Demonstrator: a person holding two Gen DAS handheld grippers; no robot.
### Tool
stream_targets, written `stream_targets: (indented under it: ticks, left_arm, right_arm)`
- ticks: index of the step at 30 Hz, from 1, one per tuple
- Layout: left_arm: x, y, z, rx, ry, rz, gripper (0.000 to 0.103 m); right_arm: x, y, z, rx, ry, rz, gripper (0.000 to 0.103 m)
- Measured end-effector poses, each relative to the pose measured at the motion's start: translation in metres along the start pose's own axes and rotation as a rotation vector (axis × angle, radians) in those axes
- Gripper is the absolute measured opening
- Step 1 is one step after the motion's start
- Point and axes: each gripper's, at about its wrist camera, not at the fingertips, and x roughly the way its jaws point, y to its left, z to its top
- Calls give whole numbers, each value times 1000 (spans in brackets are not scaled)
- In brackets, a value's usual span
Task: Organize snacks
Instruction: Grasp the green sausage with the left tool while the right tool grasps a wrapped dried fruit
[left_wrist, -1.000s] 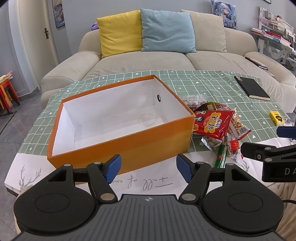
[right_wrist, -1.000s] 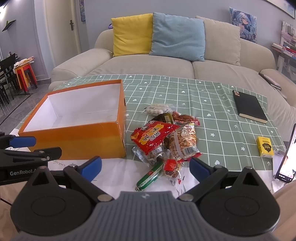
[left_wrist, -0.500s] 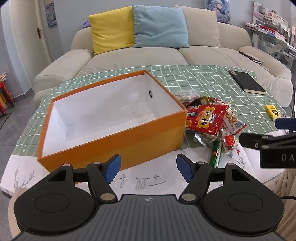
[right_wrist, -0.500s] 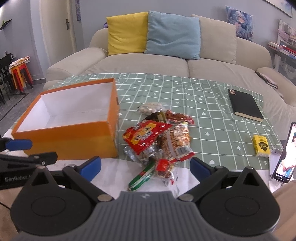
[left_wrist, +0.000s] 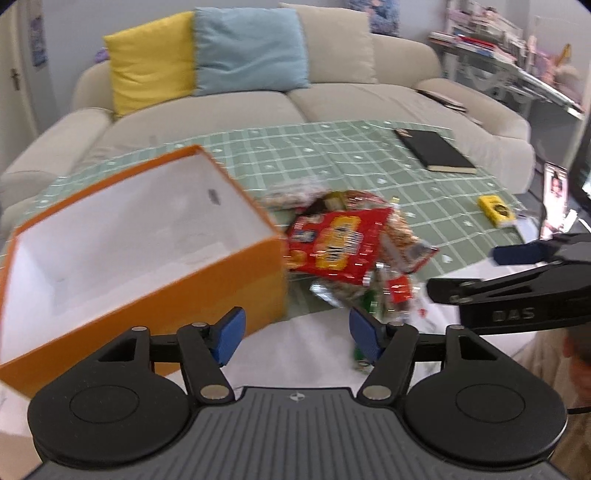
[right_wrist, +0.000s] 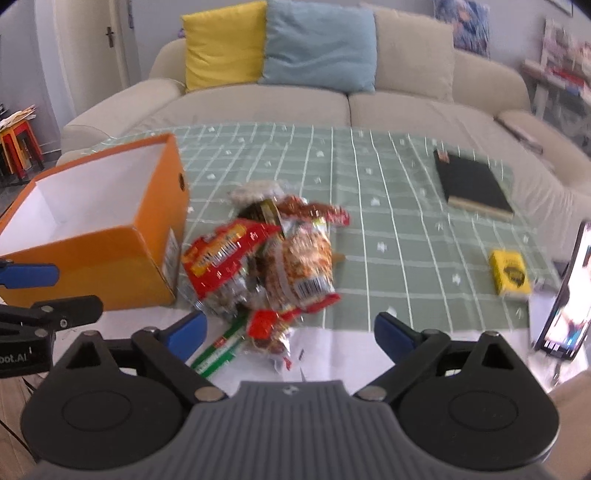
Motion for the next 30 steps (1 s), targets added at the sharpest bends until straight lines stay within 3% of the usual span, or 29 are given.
stream_targets:
  ticks: [4,10,24,30]
  left_arm:
    - [17,-8,-1,20,23,-84,69]
    - [48,-23,-3,71,82,-149,62]
    - [100,-41,-4,93,184,-179,40]
    - [111,-45,-5,99,212,-166,31]
  right_arm:
    - [17,-8,-2,43,46,23,82]
    - [41,-17,-1,114,97,64,81]
    - [81,-22,-5,177,190,135,51]
    - [82,-23,-5,175,190,143,48]
